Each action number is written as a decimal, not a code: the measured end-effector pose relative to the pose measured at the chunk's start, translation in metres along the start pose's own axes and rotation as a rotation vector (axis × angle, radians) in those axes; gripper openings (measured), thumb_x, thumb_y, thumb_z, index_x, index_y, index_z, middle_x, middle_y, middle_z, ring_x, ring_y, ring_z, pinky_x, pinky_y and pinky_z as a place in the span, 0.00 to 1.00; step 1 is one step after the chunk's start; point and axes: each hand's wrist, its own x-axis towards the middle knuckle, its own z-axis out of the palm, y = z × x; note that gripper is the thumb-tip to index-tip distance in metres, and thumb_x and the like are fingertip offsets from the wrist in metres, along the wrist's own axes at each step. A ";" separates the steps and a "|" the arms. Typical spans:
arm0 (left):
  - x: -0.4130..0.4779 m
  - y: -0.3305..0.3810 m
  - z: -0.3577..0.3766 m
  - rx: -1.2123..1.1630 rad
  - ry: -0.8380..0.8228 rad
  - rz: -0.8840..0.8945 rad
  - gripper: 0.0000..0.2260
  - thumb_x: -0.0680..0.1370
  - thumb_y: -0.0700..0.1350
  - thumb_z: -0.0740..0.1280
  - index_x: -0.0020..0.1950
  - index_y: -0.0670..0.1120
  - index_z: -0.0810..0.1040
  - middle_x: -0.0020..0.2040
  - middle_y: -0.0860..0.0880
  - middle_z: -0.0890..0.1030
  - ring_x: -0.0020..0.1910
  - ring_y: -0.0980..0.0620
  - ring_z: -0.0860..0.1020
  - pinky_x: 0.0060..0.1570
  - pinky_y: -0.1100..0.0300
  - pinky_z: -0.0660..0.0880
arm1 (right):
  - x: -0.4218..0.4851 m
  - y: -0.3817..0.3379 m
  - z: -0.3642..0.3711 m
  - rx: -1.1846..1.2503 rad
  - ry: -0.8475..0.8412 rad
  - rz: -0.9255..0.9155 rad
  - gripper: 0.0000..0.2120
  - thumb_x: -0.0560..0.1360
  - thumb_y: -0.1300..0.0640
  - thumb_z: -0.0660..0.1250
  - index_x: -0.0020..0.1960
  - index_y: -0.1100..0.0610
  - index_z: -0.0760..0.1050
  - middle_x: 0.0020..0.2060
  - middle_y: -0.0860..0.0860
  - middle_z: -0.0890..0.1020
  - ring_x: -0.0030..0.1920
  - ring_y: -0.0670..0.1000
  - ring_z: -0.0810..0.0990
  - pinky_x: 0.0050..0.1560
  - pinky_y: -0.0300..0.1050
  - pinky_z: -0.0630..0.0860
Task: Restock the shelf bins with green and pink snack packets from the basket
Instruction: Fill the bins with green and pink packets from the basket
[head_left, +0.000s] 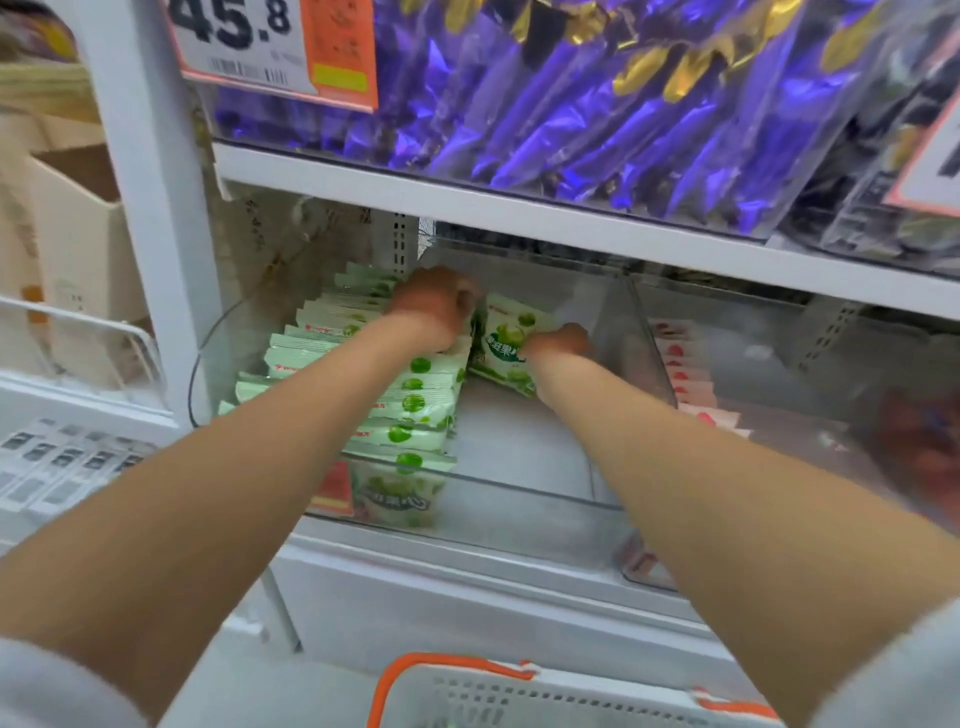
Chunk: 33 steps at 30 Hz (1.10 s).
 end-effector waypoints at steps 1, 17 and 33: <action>-0.004 -0.003 0.002 0.031 -0.028 -0.002 0.14 0.83 0.46 0.58 0.65 0.56 0.78 0.67 0.49 0.77 0.61 0.45 0.77 0.62 0.49 0.73 | 0.009 0.003 0.006 -0.003 0.048 -0.012 0.18 0.77 0.61 0.63 0.65 0.62 0.62 0.61 0.57 0.70 0.55 0.54 0.71 0.52 0.42 0.67; -0.016 -0.006 0.003 0.127 -0.101 0.000 0.18 0.84 0.48 0.53 0.74 0.58 0.67 0.76 0.50 0.66 0.74 0.46 0.64 0.74 0.46 0.59 | 0.028 0.020 0.037 0.034 0.012 -0.083 0.21 0.80 0.63 0.56 0.73 0.63 0.60 0.67 0.60 0.72 0.64 0.61 0.73 0.56 0.47 0.72; -0.163 0.058 -0.024 0.063 0.064 -0.101 0.06 0.78 0.48 0.61 0.47 0.49 0.77 0.46 0.46 0.82 0.47 0.42 0.79 0.44 0.53 0.75 | -0.111 0.047 -0.060 -0.723 0.042 -0.712 0.10 0.75 0.66 0.60 0.54 0.61 0.76 0.52 0.58 0.78 0.53 0.62 0.79 0.49 0.49 0.76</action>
